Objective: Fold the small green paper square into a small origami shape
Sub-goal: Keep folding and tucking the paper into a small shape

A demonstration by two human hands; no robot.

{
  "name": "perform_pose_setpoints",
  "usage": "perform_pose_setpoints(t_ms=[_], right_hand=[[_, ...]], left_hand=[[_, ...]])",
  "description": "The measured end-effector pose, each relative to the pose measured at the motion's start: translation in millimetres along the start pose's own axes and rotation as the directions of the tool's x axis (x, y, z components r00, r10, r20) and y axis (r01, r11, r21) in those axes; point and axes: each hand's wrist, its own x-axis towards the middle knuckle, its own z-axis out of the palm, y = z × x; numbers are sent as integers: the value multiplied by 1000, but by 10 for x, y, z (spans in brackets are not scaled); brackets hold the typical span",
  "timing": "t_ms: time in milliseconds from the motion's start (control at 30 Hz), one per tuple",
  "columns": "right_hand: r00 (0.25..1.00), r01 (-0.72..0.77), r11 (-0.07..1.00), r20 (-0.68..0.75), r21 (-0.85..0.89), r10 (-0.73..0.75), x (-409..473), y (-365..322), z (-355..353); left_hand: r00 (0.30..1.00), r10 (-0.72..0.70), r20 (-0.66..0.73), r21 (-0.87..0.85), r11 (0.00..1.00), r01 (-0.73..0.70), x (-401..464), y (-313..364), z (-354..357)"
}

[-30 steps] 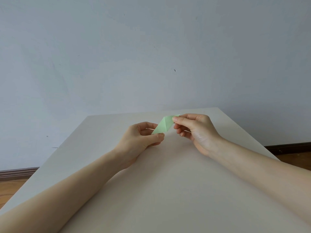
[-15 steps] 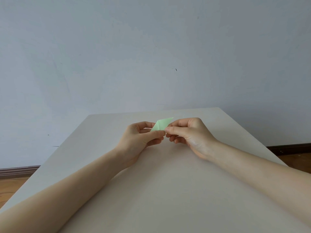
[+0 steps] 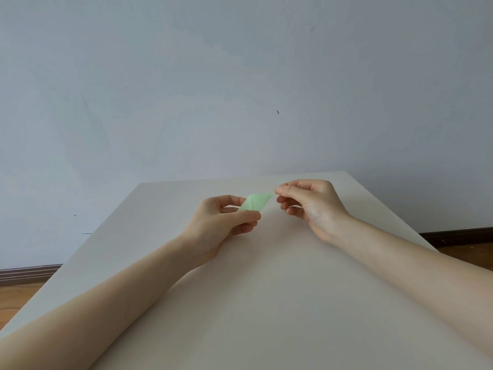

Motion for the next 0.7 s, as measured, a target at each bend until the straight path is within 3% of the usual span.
perform_pose_setpoints(t_ms=[100, 367, 700], right_hand=[[1000, -6, 999, -2, 31, 6, -3, -16, -20], [987, -17, 995, 158, 103, 1, -66, -24, 47], [993, 85, 996, 80, -16, -83, -81, 10, 55]], left_hand=[[1000, 4, -3, -11, 1000, -4, -2, -1, -1], [1000, 5, -4, -31, 999, -5, 3, -3, 0], [999, 13, -32, -101, 995, -17, 17, -12, -6]])
